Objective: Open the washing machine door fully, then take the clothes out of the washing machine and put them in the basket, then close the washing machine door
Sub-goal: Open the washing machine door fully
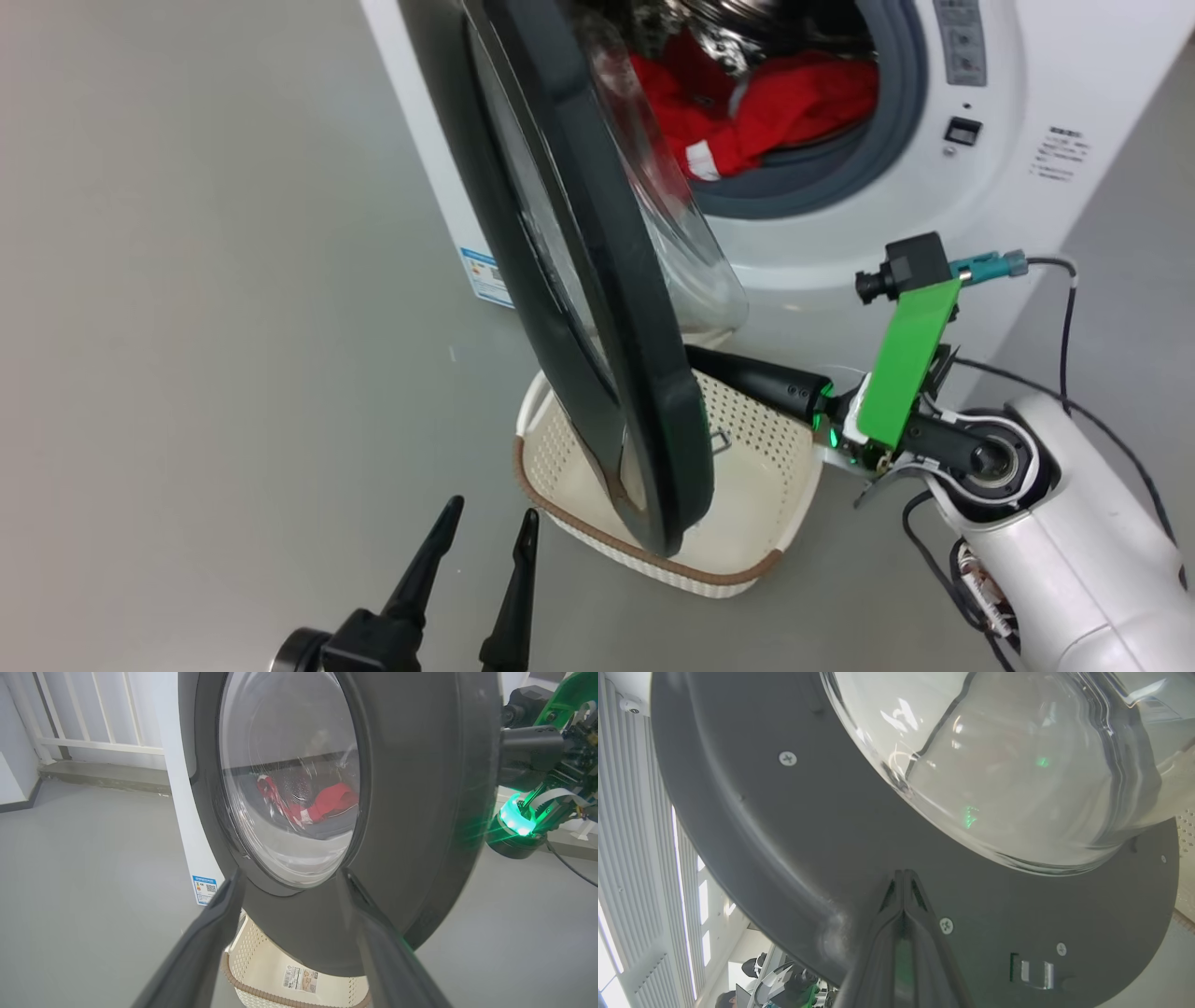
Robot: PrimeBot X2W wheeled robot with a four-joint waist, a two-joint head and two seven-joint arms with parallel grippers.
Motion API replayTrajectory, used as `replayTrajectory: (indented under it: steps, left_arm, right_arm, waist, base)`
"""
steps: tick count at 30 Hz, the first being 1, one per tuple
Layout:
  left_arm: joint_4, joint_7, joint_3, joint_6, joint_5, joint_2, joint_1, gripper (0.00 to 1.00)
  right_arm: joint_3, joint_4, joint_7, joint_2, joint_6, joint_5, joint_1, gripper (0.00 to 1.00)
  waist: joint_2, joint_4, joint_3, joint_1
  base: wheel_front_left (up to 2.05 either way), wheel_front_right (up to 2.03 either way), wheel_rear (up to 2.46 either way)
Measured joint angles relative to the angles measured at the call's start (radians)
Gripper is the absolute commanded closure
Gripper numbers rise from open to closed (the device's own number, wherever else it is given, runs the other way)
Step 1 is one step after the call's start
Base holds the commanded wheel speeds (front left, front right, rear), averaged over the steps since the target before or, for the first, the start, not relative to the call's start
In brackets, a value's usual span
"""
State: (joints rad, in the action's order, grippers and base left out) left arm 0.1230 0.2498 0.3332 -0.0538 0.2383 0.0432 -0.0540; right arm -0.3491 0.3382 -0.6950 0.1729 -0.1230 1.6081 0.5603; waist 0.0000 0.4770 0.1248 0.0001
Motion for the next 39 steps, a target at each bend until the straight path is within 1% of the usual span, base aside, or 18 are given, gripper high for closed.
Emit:
replayTrajectory:
  steps: [6, 11, 19, 25, 39]
  left_arm:
    - [0.004, 0.000, -0.007, 0.000, -0.001, 0.000, 0.016, 0.00]
    - [-0.007, 0.000, -0.030, -0.006, -0.002, 0.001, 0.031, 0.00]
    - [-0.030, 0.000, -0.073, -0.035, -0.009, 0.001, 0.059, 0.00]
    - [-0.045, 0.000, -0.082, -0.039, -0.009, 0.001, 0.060, 0.00]
    - [-0.047, 0.000, -0.084, -0.044, -0.009, 0.001, 0.060, 0.00]
  right_arm:
    - [-0.003, -0.007, 0.004, -0.023, 0.000, -0.004, -0.019, 1.00]
    - [-0.022, -0.007, -0.001, -0.045, 0.000, -0.009, -0.024, 1.00]
    - [-0.052, -0.002, -0.002, -0.062, 0.000, -0.017, -0.023, 1.00]
    - [-0.067, 0.004, -0.002, -0.079, 0.000, -0.017, -0.020, 1.00]
    - [-0.084, 0.008, 0.005, -0.083, 0.000, -0.018, -0.014, 1.00]
  waist:
    - [0.0000, 0.043, -0.019, 0.0000]
    - [0.0000, 0.061, -0.028, 0.0000]
    - [0.0000, 0.068, -0.028, 0.0000]
    - [0.0000, 0.072, -0.021, 0.0000]
    - [0.0000, 0.071, -0.023, 0.0000]
  base:
    - [0.00, 0.00, 0.00]
    - [0.00, 0.00, 0.00]
    - [0.00, 0.00, 0.00]
    - [0.00, 0.00, 0.00]
    - [0.00, 0.00, 0.00]
